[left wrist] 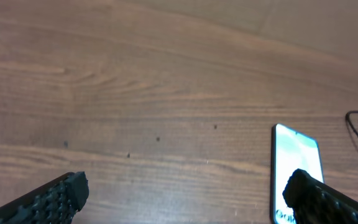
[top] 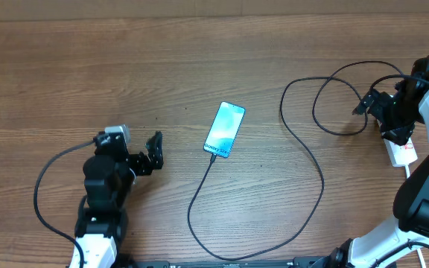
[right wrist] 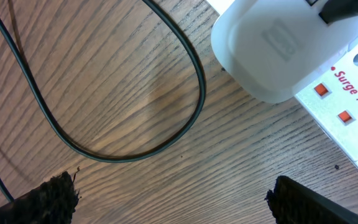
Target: Plug charger to phone and switch on socket
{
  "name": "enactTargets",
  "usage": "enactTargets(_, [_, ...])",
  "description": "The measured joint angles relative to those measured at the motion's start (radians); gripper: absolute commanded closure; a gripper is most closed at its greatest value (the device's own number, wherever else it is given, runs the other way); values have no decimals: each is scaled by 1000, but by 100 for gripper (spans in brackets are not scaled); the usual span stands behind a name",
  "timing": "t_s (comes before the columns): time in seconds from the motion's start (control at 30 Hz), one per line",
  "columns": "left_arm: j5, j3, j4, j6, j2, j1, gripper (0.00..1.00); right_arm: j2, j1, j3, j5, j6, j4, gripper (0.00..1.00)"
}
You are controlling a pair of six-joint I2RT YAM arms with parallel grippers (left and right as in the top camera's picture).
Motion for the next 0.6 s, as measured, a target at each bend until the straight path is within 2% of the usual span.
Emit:
enactTargets(0.2, [-4, -79, 11, 0, -64, 0, 0, 0, 0, 0, 0, 0, 0, 0])
enactTargets(0.43, [-4, -214, 130, 0, -121, 0, 1, 0, 0, 0, 0, -1, 0, 0])
enactTargets(0.6, [-5, -243, 120, 0, -167, 0, 0, 0, 0, 0, 0, 0, 0, 0])
